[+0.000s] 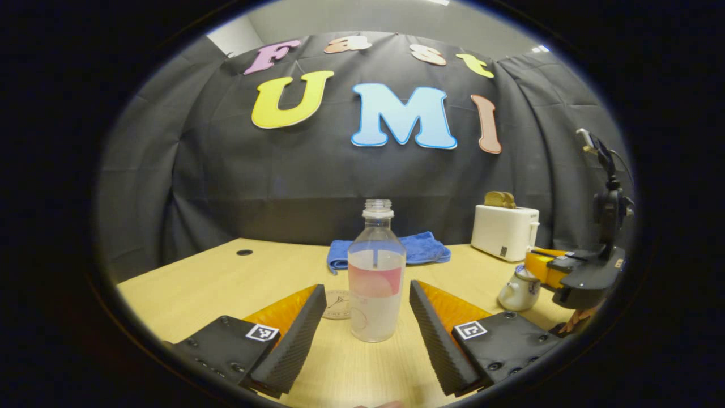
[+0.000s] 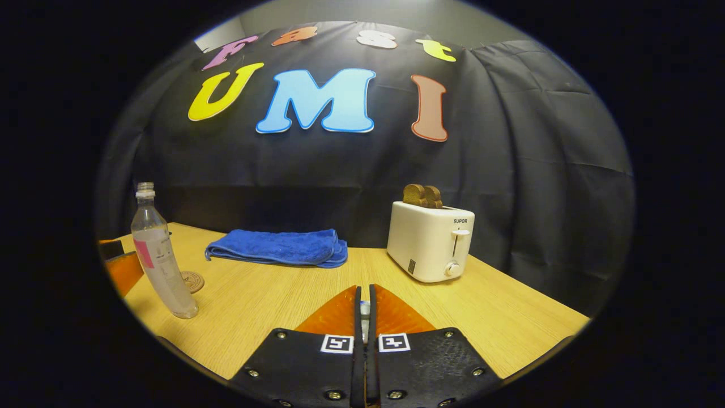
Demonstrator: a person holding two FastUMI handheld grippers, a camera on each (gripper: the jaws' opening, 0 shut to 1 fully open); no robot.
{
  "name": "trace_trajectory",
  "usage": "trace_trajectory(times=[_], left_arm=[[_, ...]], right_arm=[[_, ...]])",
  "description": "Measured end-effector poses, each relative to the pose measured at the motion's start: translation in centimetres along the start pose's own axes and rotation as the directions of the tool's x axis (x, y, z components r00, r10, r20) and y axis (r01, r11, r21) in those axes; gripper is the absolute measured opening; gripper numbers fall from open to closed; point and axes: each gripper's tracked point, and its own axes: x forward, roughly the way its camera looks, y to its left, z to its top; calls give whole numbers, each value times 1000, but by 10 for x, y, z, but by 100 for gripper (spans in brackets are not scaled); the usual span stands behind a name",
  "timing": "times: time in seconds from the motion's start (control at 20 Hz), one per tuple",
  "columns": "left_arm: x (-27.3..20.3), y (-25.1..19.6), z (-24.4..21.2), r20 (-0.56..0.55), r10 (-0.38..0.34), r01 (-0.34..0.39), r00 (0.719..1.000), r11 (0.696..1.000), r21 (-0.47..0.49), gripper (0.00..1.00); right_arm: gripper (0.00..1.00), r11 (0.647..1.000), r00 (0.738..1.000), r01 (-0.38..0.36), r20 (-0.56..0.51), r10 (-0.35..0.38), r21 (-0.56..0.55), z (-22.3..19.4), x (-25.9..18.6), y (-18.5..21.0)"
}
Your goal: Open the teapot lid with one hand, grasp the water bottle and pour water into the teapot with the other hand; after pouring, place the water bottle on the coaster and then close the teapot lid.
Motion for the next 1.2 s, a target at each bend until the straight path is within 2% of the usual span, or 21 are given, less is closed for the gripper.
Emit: trace_trajectory(times=[0.2,0.35,0.5,0.7,0.85,0.95,1.2], left_arm=[[11,-6,5,17,-15,15,1000,1000,13,100],[25,-9,2,2,-16,16,1000,1000,12,100],[48,-4,-5,-26,14,-13,1000,999,38,100],[72,-7,-12,-42,-1,1,999,1000,15,100],[77,-6,-15,-42,-7,7,999,1000,2,91],[74,0,-16,-51,-1,2,999,1000,12,87],[69,-3,-14,-55,3,0,998,999,52,87]], right_arm=[[2,998,999,-35,4,35,43,-1,-9,5],[2,999,999,-38,8,38,36,-2,-14,6],[2,998,998,-51,32,50,26,3,-19,10],[2,997,997,-72,42,72,11,5,-25,15],[2,997,995,-72,65,71,4,13,-33,14],[2,997,995,-78,66,76,19,18,-46,14],[2,994,995,-94,42,91,56,14,-96,4]])
